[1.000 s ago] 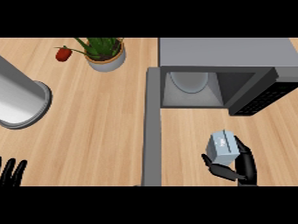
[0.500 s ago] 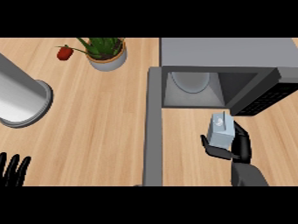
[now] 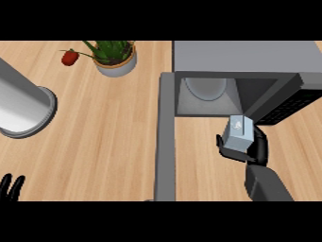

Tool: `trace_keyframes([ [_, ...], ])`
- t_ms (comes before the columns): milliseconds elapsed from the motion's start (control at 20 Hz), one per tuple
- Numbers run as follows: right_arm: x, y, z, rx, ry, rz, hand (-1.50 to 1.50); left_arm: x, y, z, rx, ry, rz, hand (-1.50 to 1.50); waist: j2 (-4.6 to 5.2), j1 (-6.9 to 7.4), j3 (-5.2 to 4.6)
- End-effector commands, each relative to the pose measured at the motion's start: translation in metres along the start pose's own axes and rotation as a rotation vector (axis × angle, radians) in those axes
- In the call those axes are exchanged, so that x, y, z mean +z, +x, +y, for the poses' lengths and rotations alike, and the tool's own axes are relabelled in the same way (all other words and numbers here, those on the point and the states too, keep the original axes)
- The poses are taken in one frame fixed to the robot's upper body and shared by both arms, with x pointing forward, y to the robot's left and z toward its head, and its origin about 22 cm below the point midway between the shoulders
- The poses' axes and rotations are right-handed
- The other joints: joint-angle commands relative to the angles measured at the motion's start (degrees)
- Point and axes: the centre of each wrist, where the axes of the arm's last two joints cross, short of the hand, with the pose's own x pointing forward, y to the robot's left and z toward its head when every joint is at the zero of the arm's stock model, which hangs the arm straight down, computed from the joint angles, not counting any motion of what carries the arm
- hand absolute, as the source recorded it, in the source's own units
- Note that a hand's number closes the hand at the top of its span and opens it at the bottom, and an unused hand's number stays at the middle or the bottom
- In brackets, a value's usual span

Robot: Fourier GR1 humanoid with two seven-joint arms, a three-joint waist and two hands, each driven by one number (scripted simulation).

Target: Pick up the milk, place it into the microwave and close the microwave

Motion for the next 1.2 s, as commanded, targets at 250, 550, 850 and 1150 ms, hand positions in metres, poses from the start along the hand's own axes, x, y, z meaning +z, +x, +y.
trace_keyframes([
  [250, 0.005, 0.025, -0.004, -0.005, -0.006, -0.101, 1.50, 0.006, 0.020, -0.002, -0.002, 0.007, -0.016, -1.50, -0.41, -0.95, -0.10],
  [550, 0.023, 0.073, -0.001, 0.003, 0.000, -0.071, 1.50, 0.014, 0.001, -0.021, 0.025, -0.018, 0.007, -1.50, -0.59, -1.25, -0.15],
  [850, 0.052, 0.117, -0.031, -0.040, 0.092, -0.075, 1.50, 0.002, 0.002, -0.005, 0.001, -0.001, -0.012, -1.50, -0.38, -1.42, -0.13],
  [1150, 0.064, 0.149, 0.002, -0.300, 0.107, -0.066, 1.50, 0.017, -0.001, -0.007, 0.006, 0.020, 0.010, -1.50, -0.37, -0.93, -0.10],
])
